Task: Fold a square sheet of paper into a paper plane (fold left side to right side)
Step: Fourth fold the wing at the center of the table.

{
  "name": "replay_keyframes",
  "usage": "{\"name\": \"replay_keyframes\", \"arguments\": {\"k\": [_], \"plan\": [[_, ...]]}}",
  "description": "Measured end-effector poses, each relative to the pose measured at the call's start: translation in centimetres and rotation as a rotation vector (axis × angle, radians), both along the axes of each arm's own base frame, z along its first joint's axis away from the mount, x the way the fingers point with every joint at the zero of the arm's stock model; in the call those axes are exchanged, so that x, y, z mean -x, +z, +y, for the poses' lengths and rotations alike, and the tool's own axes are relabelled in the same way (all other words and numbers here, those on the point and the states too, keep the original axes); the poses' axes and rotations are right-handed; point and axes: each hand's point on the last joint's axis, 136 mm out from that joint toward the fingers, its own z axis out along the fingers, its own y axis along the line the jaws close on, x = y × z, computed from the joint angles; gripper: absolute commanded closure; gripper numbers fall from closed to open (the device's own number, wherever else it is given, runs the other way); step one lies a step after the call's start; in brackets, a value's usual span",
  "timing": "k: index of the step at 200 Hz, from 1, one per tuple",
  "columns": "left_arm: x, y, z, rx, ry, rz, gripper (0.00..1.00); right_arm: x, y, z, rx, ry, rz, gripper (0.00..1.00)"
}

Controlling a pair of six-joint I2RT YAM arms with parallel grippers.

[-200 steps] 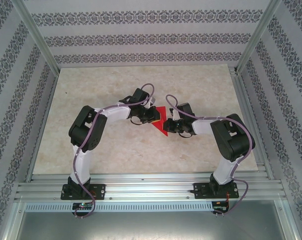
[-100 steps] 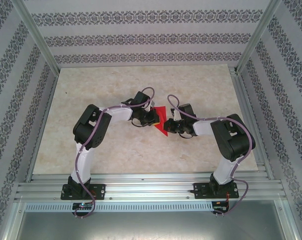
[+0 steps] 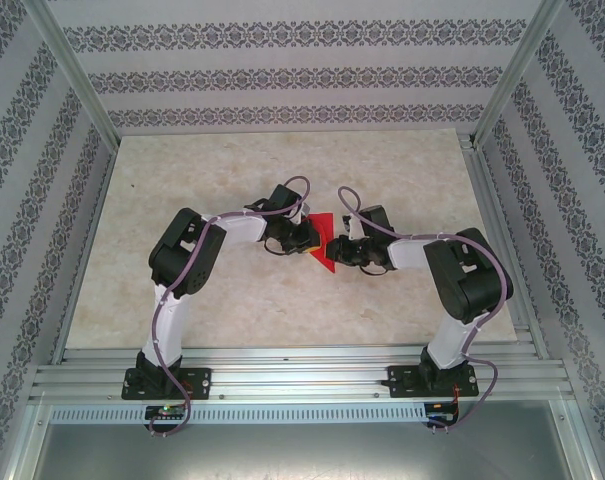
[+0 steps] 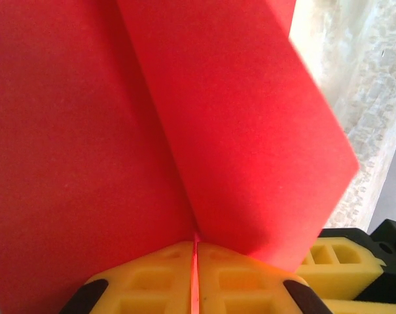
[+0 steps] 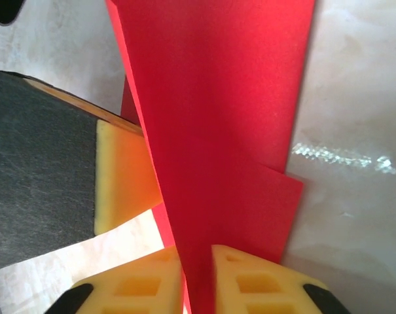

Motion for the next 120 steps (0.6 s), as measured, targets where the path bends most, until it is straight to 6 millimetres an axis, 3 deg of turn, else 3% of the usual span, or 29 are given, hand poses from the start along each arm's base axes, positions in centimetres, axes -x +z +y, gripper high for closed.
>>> {"name": "replay_keyframes", "arguments": {"k": [59,120], "plan": [[0.0,0.0,0.0,0.0,-0.001,0.0,0.88,-1.1,2.3,-1.2,0.103,-0.01,-0.053,0.62],[0.1,0.0,-0.1,-0.002,-0.002,-0.002,0.88,-1.0,1.5,-2.5,0.177,-0.041,-0.033,0.42]]}}
